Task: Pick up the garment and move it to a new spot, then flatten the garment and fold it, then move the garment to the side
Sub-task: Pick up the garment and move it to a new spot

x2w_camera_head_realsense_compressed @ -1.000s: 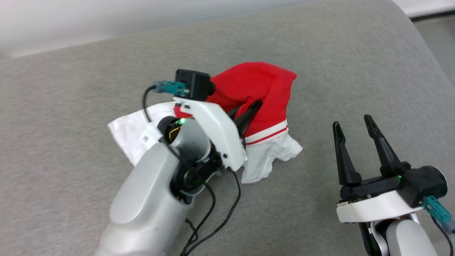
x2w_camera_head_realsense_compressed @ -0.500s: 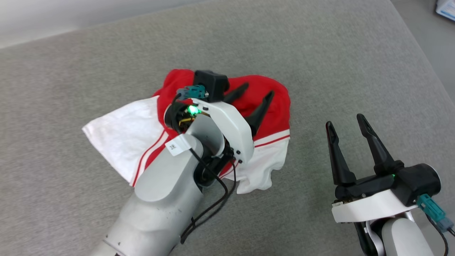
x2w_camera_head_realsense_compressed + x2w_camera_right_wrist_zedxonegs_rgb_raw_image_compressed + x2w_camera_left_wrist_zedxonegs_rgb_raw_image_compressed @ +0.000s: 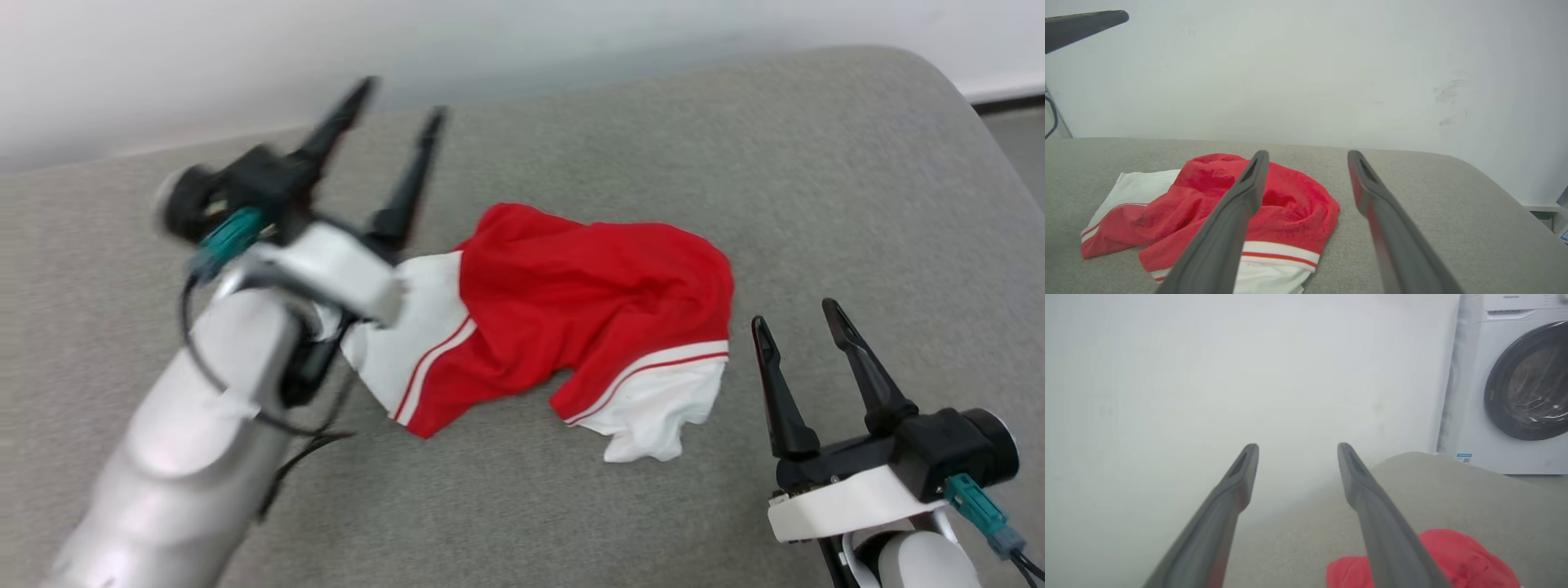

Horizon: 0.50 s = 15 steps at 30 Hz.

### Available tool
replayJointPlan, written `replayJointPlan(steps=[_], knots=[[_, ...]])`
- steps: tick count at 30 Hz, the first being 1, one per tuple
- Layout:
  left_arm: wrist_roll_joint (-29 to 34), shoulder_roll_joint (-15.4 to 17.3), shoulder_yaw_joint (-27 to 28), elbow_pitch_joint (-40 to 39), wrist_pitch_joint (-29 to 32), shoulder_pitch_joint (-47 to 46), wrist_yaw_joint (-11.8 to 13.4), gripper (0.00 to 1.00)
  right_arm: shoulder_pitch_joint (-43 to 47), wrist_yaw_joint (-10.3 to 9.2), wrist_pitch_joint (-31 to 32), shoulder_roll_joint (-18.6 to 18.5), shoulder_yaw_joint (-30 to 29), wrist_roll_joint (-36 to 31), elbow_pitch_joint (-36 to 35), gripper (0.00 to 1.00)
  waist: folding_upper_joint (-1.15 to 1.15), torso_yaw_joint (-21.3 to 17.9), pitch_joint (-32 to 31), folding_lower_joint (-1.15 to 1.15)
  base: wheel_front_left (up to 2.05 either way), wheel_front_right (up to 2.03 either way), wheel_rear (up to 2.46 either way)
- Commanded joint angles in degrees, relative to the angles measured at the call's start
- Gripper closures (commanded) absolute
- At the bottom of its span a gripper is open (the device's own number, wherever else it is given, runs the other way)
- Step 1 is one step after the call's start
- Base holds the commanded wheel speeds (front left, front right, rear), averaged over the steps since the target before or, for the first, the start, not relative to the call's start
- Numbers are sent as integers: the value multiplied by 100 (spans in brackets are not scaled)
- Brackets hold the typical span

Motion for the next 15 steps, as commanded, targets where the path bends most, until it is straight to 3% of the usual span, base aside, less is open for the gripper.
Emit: replayJointPlan(steps=[1,3,7,15], knots=[[243,228,165,-255,-38,308,232,0,80,-4,-10,-8,-19,-20,-15,0,0,201,-165,0,0,0,0],[481,417,416,-724,-43,689,480,0,142,-4,-9,-8,-69,-39,-31,0,0,301,-205,0,0,0,0],[704,592,945,-1583,-36,1656,709,0,243,-4,-10,-8,-129,-94,-38,0,0,493,-291,0,0,0,0],[841,32,1813,-2511,-38,3356,595,0,322,-4,-10,-8,-182,-145,-63,0,0,668,-371,0,0,0,0]])
